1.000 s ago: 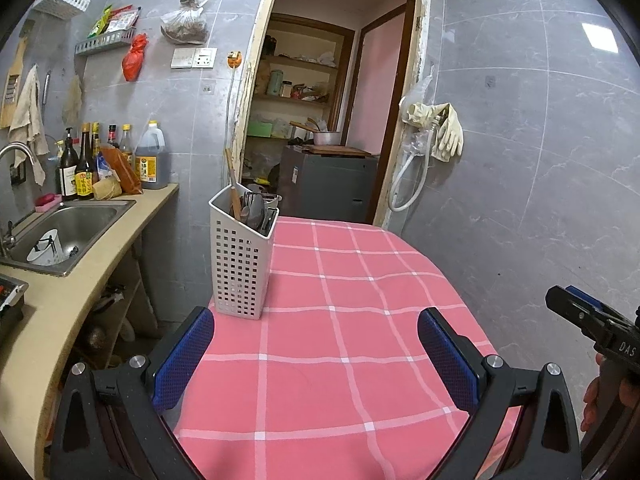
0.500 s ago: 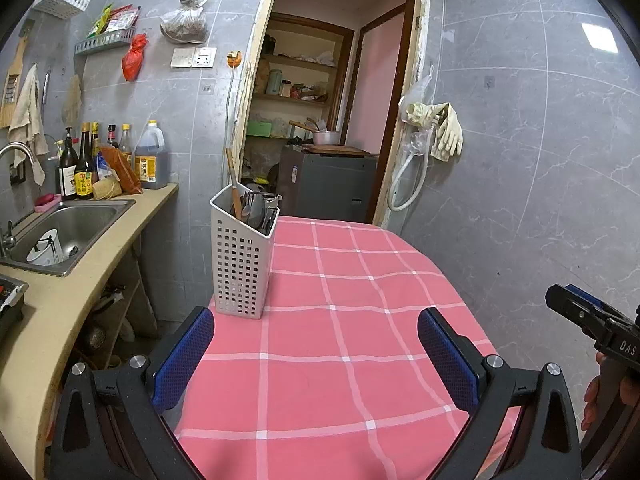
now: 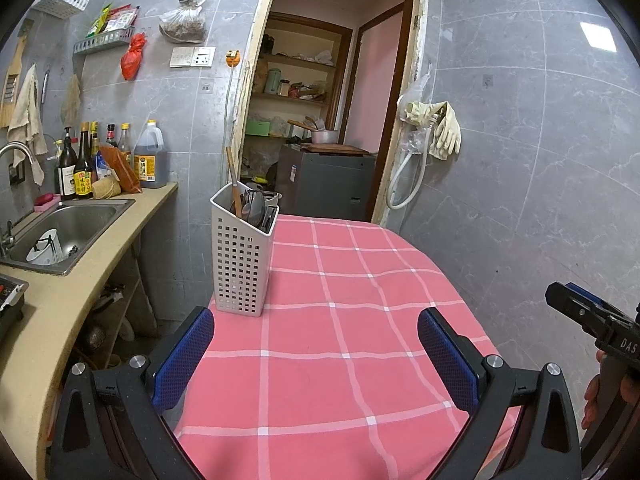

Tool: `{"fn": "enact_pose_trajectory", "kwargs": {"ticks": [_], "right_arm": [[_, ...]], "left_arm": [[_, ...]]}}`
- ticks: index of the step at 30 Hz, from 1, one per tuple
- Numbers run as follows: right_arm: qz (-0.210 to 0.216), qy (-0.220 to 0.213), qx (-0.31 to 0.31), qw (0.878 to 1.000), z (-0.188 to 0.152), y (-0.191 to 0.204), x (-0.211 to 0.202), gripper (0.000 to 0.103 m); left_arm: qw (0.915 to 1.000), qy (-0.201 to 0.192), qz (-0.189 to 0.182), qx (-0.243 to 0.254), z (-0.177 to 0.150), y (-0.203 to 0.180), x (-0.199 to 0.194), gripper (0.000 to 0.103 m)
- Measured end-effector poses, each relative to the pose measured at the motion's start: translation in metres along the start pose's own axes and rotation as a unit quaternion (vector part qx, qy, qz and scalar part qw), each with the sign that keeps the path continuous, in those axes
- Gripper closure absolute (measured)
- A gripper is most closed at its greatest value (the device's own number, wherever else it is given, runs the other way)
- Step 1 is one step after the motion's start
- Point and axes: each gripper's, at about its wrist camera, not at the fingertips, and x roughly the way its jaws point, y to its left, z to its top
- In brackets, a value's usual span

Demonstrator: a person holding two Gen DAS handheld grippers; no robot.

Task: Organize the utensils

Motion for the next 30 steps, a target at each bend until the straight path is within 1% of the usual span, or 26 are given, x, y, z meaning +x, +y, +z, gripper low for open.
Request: {"fn": "enact_pose_trajectory", "kwargs": {"ticks": [30], "right_arm": [[0.0,0.0,0.0,1.0,-0.0012,0.0008,-0.0018,0.002]], "left_arm": [[1.0,0.005,0.0,0.004,-0.0042,-0.0062,-0.0008,0.001]]}}
